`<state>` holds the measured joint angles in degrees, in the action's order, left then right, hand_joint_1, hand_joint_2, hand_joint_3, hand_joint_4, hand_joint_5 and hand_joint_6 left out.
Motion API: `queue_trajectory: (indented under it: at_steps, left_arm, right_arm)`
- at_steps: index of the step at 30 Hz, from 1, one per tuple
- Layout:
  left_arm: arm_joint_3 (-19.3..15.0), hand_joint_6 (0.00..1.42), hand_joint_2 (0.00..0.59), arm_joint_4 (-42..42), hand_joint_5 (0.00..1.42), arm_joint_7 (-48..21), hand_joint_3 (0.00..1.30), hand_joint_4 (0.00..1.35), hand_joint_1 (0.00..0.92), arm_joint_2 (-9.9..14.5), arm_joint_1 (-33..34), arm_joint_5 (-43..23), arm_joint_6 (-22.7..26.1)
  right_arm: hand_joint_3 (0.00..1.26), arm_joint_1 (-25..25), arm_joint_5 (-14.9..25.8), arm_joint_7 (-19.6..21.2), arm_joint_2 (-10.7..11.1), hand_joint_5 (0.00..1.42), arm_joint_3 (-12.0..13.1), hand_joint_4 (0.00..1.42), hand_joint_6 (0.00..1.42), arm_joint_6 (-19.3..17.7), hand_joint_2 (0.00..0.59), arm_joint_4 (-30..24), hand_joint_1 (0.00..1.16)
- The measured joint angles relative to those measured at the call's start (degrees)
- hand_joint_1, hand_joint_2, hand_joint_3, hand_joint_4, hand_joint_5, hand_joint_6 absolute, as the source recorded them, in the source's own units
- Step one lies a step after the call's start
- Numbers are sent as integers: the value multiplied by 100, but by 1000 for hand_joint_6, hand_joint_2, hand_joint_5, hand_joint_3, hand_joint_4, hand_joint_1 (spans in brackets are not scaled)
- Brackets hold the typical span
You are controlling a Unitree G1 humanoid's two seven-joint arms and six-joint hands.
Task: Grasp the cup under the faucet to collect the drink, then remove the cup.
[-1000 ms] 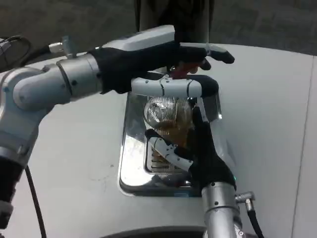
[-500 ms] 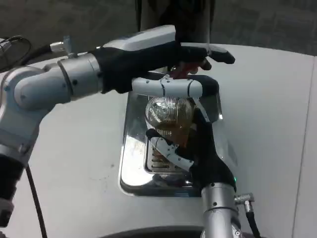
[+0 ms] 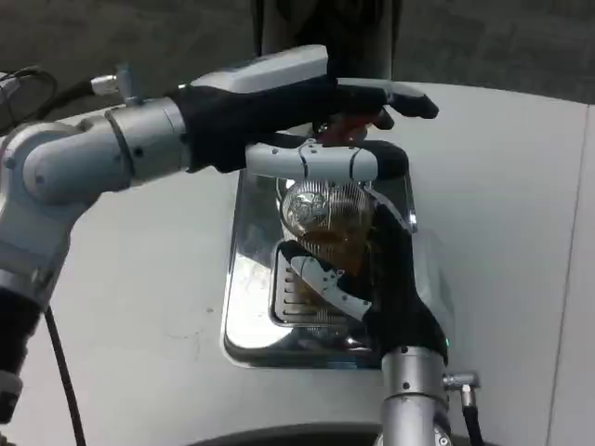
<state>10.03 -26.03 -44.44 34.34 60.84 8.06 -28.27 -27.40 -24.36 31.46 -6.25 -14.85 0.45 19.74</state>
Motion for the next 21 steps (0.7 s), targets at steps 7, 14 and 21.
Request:
queue_trajectory:
  at_steps: [7, 14, 21]
  left_arm:
    - [0, 172, 194, 65, 193, -1, 200, 140, 0, 41, -14, 2, 2]
    - [-49, 175, 152, 179, 206, 1, 160, 125, 0, 50, -91, -8, 15]
    - [-388, 196, 145, 245, 219, 310, 129, 115, 0, -39, -213, -150, -1]
  right_arm:
    - [371, 0, 89, 140, 0, 412, -15, 472, 333, -103, 251, 62, 760]
    - [447, 1, 91, 372, 0, 489, -68, 557, 376, -295, 256, 221, 771]
    - [475, 11, 91, 395, 0, 528, -87, 586, 395, -285, 256, 142, 774]
